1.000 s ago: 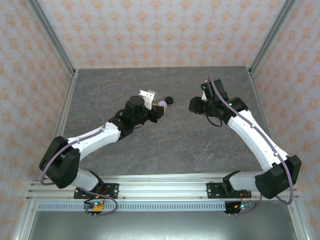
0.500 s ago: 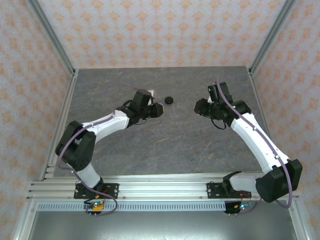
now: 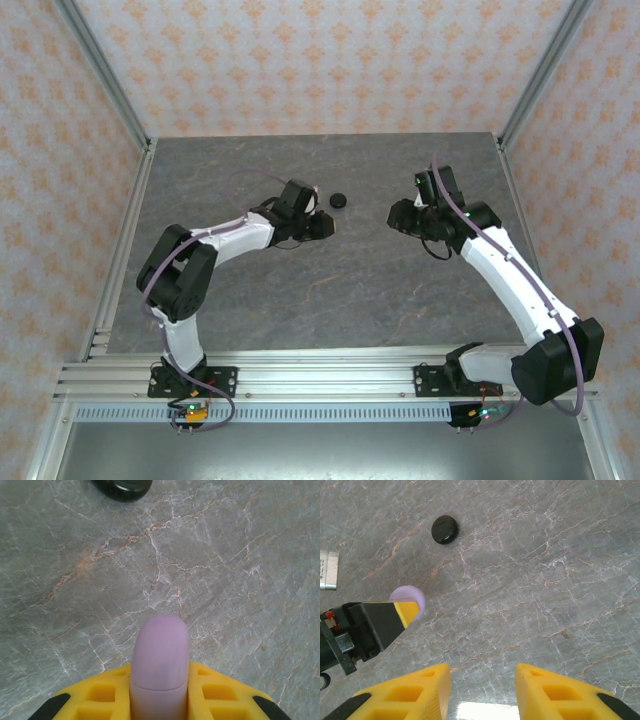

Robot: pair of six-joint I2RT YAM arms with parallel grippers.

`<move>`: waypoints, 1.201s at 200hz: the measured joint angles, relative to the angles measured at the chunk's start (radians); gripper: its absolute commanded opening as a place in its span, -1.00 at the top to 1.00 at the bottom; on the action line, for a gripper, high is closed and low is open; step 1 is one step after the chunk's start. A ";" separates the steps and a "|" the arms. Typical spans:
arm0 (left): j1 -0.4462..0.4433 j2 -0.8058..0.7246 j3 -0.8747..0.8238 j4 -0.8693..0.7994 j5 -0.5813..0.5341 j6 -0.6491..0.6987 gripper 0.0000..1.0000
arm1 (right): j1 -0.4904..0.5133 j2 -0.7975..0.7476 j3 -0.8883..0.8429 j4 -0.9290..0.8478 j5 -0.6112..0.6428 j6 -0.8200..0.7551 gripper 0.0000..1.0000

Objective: Insert the wireless bluetooth earbuds into the charging case

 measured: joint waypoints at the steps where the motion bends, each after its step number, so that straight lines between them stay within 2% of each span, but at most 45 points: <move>1: 0.000 0.001 0.000 0.000 0.000 0.000 0.55 | 0.000 0.000 0.000 0.000 0.000 0.000 0.21; 125: 0.000 0.161 0.088 -0.008 0.079 -0.033 0.52 | 0.000 0.016 -0.013 0.006 -0.008 0.000 0.20; 191: 0.000 0.177 0.098 -0.008 0.086 -0.034 0.29 | 0.000 0.021 -0.013 0.006 -0.012 0.000 0.20; 240: 0.000 0.179 0.099 -0.013 0.081 -0.028 0.00 | 0.000 0.033 -0.013 0.006 -0.016 0.000 0.20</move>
